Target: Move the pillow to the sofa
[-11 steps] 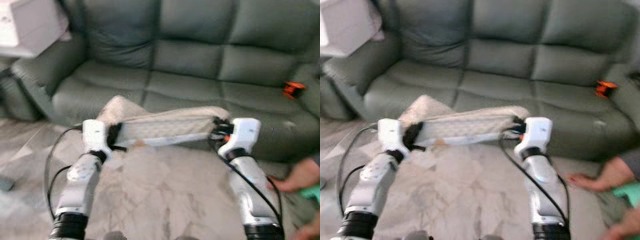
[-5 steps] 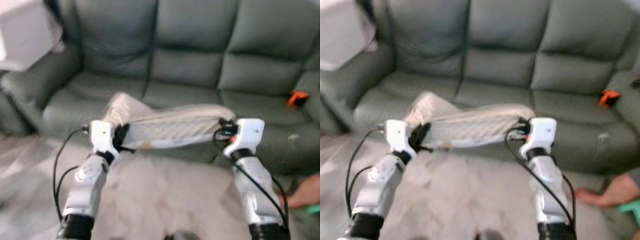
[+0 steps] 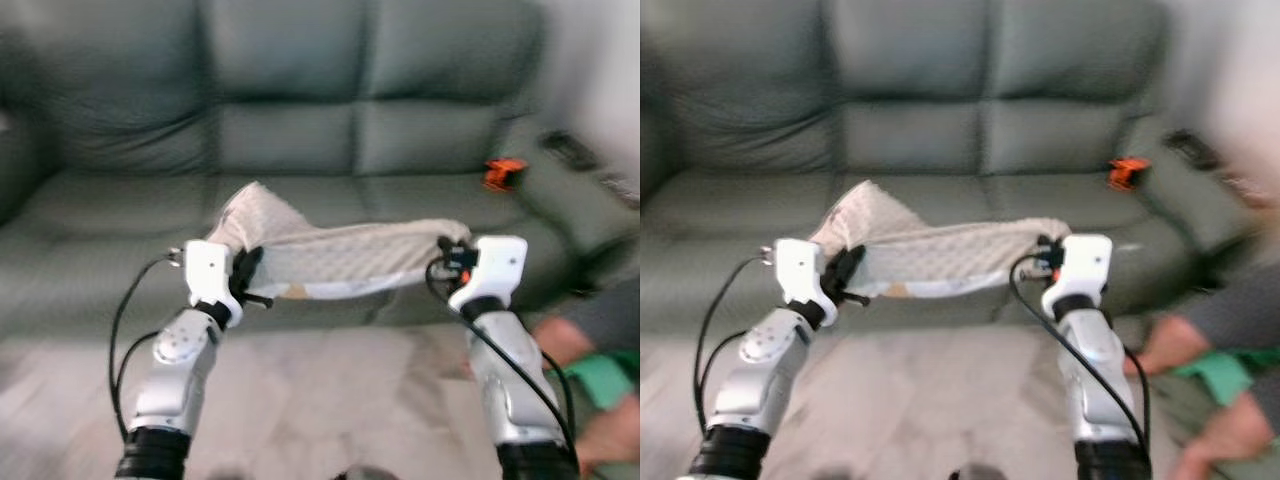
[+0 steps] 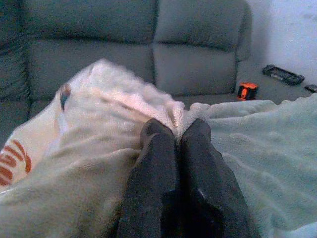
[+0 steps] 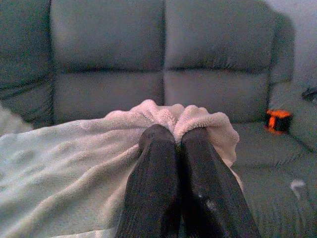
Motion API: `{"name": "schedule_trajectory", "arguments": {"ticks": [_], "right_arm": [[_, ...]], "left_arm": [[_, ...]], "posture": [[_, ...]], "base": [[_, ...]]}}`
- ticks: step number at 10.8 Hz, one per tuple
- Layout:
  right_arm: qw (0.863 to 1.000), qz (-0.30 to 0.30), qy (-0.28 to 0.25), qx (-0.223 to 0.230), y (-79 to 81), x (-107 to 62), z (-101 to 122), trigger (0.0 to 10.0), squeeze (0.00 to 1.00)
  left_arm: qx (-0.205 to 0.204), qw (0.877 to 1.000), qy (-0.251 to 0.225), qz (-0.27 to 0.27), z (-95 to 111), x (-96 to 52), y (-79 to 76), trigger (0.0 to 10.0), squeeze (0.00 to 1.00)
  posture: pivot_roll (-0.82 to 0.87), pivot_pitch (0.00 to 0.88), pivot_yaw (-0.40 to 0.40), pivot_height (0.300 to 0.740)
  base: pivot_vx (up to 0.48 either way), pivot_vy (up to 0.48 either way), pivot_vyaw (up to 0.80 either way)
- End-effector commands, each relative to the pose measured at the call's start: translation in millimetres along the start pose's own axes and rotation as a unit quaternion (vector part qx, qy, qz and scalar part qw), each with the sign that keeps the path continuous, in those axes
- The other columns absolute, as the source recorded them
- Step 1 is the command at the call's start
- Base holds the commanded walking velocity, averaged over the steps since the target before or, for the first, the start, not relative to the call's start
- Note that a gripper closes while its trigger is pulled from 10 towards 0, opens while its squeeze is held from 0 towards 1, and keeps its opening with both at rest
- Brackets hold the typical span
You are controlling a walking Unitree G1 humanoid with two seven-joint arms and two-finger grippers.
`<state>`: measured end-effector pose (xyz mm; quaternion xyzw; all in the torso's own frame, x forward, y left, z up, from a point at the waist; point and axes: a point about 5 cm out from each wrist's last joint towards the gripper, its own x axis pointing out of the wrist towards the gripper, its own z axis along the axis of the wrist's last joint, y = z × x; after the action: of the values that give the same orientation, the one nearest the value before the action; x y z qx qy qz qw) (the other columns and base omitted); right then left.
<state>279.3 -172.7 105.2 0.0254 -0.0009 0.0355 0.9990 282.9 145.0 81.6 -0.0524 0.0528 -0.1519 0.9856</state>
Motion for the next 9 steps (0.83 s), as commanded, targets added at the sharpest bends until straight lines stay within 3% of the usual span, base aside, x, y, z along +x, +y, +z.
{"name": "schedule_trajectory", "arguments": {"ticks": [1, 5, 7, 9], "right_arm": [[1.0, 0.02, -0.012, 0.004, 9.8, 3.4, 5.1, 10.0, 0.0], [1.0, 0.027, -0.013, 0.0, 11.5, 4.1, 4.9, 10.0, 0.0], [0.999, 0.029, -0.014, -0.006, 12.9, 4.2, 4.9, 10.0, 0.0], [1.0, 0.027, -0.015, -0.002, 12.7, 4.7, 5.0, 10.0, 0.0]], "left_arm": [[0.007, 1.0, -0.013, 0.006, 5.8, -1.8, 5.8, 10.0, 0.0], [0.01, 1.0, -0.013, 0.012, 5.6, -1.2, 5.5, 10.0, 0.0], [0.011, 1.0, -0.012, 0.01, 5.5, -0.7, 4.6, 10.0, 0.0], [0.011, 1.0, -0.011, 0.008, 5.4, -0.3, 4.0, 10.0, 0.0]], "posture": [[0.01, 0.0, -0.064, 0.74], [0.01, 0.0, -0.061, 0.74], [0.0, 0.0, -0.059, 0.74], [0.01, 0.0, -0.056, 0.74]], "base": [[0.364, 0.0, 0.0], [0.362, 0.0, 0.0], [0.368, 0.0, 0.8], [0.381, 0.0, 0.0]]}}
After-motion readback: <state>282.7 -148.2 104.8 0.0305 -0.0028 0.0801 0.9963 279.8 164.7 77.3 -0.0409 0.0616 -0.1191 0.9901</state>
